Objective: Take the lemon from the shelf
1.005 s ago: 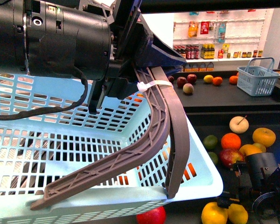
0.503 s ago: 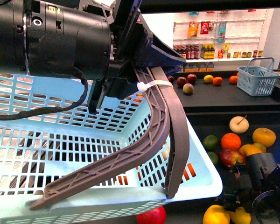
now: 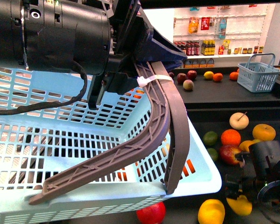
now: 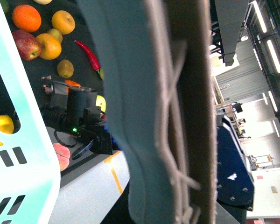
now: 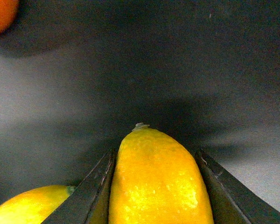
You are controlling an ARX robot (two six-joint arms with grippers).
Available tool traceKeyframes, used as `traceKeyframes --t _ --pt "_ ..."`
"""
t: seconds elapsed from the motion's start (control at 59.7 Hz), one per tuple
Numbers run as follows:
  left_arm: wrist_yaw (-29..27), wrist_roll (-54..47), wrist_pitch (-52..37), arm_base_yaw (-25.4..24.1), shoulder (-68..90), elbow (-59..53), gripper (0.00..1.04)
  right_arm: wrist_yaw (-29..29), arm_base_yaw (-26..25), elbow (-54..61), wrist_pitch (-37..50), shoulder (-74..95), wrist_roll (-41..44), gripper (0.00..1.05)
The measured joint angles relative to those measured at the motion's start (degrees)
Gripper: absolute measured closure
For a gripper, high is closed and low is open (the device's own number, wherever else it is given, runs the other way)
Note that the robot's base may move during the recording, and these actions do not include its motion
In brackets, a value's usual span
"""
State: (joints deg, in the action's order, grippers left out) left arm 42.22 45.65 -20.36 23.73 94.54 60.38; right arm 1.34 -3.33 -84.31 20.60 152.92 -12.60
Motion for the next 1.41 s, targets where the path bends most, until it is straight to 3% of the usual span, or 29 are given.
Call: traceKeyframes --t 0.402,0.536,0.687,0.821,1.223,1.408 --pt "-0.02 0.0 0.0 0.0 0.0 0.0 0.98 10.32 -2.08 13.18 9.6 -29.75 -19.91 0.6" --pt "-0.02 0.0 0.0 0.0 0.0 0.0 0.98 18.67 -1.7 18.01 13.14 -37.46 -27.76 0.6" --pt "0.0 0.0 0.0 0.0 0.0 0.0 0.98 29.94 2.19 23.93 18.73 -43.43 -35.93 0.6" --pt "-0.02 0.0 0.0 0.0 0.0 0.0 0.98 33.44 5.86 26.95 20.81 -44.57 -37.13 0.6" --pt "0.0 0.0 0.0 0.0 0.0 0.0 0.98 33.83 10.58 28.92 19.39 -44.09 -31.28 0.6" --pt "0.0 0.02 0.0 0.0 0.0 0.0 0.98 33.86 11.28 30.08 21.16 -43.89 -28.5 0.21"
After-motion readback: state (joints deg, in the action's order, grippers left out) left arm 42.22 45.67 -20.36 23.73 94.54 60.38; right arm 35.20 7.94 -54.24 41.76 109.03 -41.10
